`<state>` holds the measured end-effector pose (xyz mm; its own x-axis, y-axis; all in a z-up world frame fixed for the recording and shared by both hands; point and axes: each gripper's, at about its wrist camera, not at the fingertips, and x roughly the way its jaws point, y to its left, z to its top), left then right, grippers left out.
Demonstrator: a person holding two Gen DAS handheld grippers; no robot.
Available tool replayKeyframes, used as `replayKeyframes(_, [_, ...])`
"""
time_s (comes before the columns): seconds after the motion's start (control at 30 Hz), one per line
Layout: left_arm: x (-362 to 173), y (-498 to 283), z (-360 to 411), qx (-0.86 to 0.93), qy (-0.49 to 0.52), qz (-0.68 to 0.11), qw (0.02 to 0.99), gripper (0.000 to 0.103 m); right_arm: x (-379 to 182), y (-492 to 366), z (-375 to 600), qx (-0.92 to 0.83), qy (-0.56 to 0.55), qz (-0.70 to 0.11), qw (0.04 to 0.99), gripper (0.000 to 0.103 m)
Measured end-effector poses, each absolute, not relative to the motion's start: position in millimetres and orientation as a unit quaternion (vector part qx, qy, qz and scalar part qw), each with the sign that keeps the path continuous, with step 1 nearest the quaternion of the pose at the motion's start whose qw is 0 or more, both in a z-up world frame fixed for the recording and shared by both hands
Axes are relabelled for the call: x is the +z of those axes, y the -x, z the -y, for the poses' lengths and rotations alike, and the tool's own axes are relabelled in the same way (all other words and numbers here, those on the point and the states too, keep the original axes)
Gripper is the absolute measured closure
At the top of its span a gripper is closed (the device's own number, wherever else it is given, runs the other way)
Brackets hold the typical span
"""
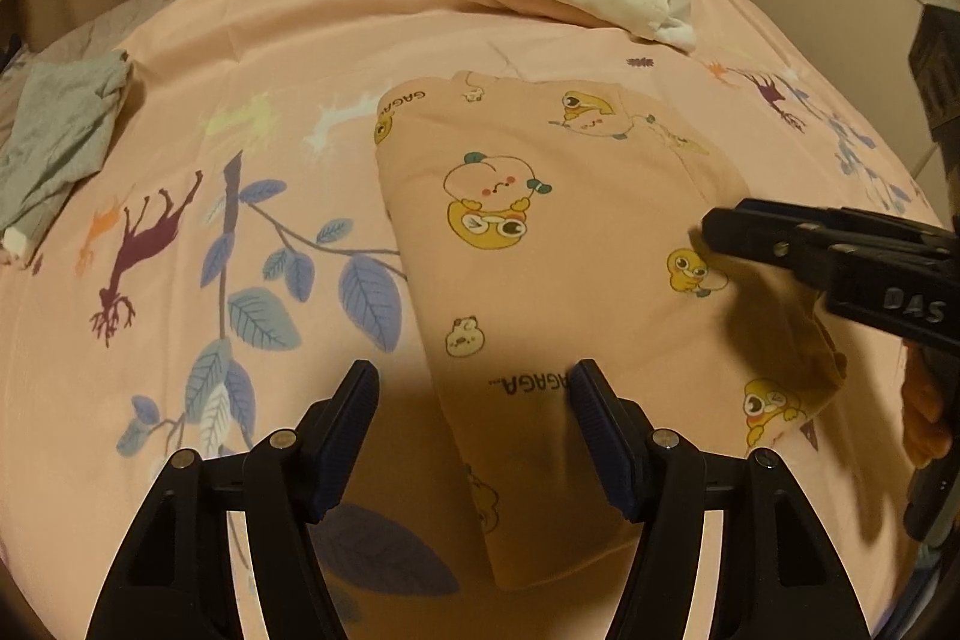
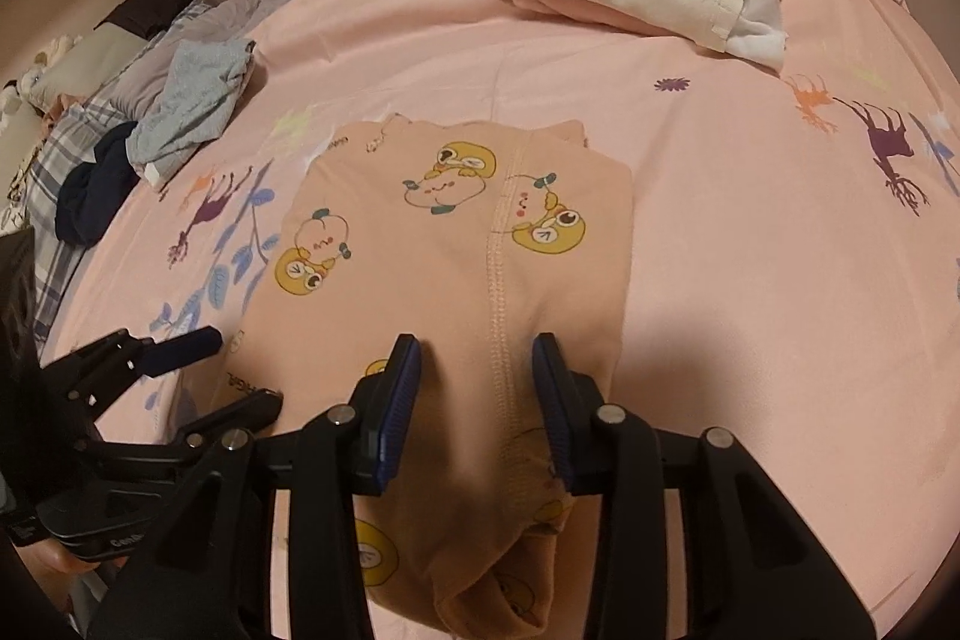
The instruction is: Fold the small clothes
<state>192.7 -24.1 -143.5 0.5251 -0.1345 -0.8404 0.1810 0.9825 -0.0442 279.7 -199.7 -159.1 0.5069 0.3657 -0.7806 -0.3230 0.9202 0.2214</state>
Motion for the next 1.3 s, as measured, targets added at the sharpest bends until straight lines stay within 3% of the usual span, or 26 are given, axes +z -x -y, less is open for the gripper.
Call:
replayKeyframes(0.9, [-149, -166, 15, -0.094, -0.014, -0.494, 0.864, 0.037, -173, -231, 199, 0.176, 0.055, -0.459, 0.869, 0.061])
replayKeyframes(1.3, [-142, -158, 7, -0.095, 0.003, -0.501, 0.860, 0.037, -174, -217, 220, 0.185, 0.005, -0.476, 0.860, 0.059])
